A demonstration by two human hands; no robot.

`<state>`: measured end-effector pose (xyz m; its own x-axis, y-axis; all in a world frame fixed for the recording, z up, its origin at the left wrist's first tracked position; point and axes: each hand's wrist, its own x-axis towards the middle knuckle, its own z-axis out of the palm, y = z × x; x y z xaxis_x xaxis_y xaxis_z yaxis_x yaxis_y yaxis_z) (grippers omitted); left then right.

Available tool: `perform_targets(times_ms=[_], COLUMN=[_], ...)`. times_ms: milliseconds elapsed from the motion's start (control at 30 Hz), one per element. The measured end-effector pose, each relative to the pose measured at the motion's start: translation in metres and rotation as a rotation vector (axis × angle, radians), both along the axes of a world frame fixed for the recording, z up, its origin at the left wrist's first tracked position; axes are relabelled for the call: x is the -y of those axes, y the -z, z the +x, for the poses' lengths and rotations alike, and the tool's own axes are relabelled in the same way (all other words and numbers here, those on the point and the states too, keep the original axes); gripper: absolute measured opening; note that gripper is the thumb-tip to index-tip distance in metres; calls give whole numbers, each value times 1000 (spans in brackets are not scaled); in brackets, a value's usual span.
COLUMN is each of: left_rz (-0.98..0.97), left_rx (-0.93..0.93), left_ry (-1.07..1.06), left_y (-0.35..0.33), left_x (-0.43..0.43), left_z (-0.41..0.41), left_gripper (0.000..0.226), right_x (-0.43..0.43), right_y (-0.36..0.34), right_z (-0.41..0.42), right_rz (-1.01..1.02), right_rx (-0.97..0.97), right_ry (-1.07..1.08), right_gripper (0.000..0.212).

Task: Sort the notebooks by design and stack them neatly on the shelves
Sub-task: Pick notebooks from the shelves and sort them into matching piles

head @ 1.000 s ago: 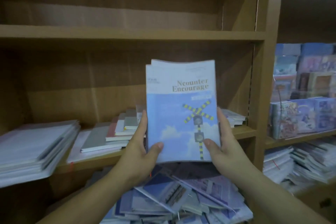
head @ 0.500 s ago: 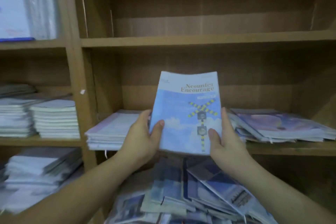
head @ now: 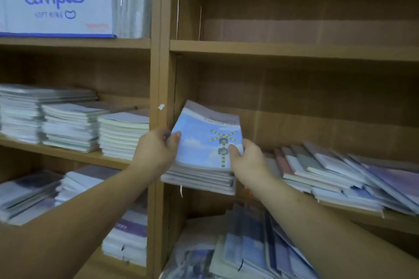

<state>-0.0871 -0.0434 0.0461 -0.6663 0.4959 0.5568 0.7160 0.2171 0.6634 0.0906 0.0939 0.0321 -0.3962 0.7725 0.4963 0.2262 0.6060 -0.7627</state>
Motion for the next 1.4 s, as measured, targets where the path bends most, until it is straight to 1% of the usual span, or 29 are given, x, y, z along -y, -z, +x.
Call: perform_targets(times_ms=[33, 67, 100, 167, 200, 267, 300, 333, 367, 400, 433, 467, 500, 533, 600, 700, 767, 800, 867, 933, 967, 1100, 1167, 1233, 1333, 1400], left_rz=[-29, -69, -103, -157, -174, -162, -136, -125, -138, -172, -213, -236, -242, -238, -232, -274, -297, -291, -222, -147, -121, -127, -165, -188, -185, -227], left_rx=[-14, -37, -80, -213, -319, -596, -702, -775, -830, -871, -895, -899, -876, -840, -774, -708, -706, -723, -743, -763, -768, -762, -727, -719, -753, -773], left_ry=[10, 21, 30, 26, -1, -23, 40, 146, 259, 344, 376, 364, 326, 283, 217, 136, 79, 75, 178, 329, 399, 657, 755, 777, 835, 882], left_y=[2, 5, 9, 16, 19, 22, 21, 22, 23, 25, 27, 28, 29, 28, 29, 28, 24, 21, 16, 15, 15, 26, 34, 40, 37, 32], left_x=[-1, -2, -1, 3, 6, 11, 13, 13, 13, 10, 8, 5, 3, 2, 2, 1, -3, -8, -22, -40, -50, -100, -126, -150, -178, -198], left_z=[-3, -6, -9, -14, -16, -17, -12, -9, -6, -4, -3, -4, -5, -5, 0, 14, 27, 34, 59, 97, 118, 196, 225, 254, 301, 331], left_gripper=[36, 32, 30, 30, 33, 34, 34, 34, 35, 35, 35, 34, 34, 36, 43, 54, 60, 61, 51, 39, 36, 38, 43, 48, 52, 62], right_x=[-4, -4, -3, 0, 2, 9, 11, 12, 11, 10, 10, 10, 11, 10, 6, -7, -13, -16, -24, -35, -43, -77, -93, -104, -117, -129], right_y=[5, 9, 11, 11, 10, 5, 3, 2, 3, 3, 4, 5, 6, 7, 8, 10, 8, 6, 0, -5, -5, 1, 2, -2, -4, 0], right_z=[-4, -4, -2, 6, 11, 21, 25, 28, 29, 28, 25, 22, 19, 17, 17, 36, 61, 77, 112, 150, 169, 262, 309, 354, 417, 452], right_rz=[-34, -59, -81, -69, -52, -32, -20, 8, 48, 85, 114, 150, 198, 234, 230, 159, 197, 235, 297, 349, 367, 378, 410, 371, 210, 101], right_rx=[-4, -13, -4, 84, 127, 178, 219, 263, 307, 334, 364, 395, 427, 451, 463, 404, 373, 366, 384, 421, 444, 442, 444, 501, 644, 706], right_ry=[4, 5, 8, -9, -43, -140, -176, -187, -169, -141, -104, -61, -22, 3, -14, -117, -135, -127, -104, -65, -28, 152, 278, 383, 456, 498], right_gripper=[13, 14, 23, 40, 45, 45, 42, 42, 47, 57, 67, 73, 74, 73, 70, 62, 55, 46, 31, 30, 31, 32, 37, 49, 84, 103])
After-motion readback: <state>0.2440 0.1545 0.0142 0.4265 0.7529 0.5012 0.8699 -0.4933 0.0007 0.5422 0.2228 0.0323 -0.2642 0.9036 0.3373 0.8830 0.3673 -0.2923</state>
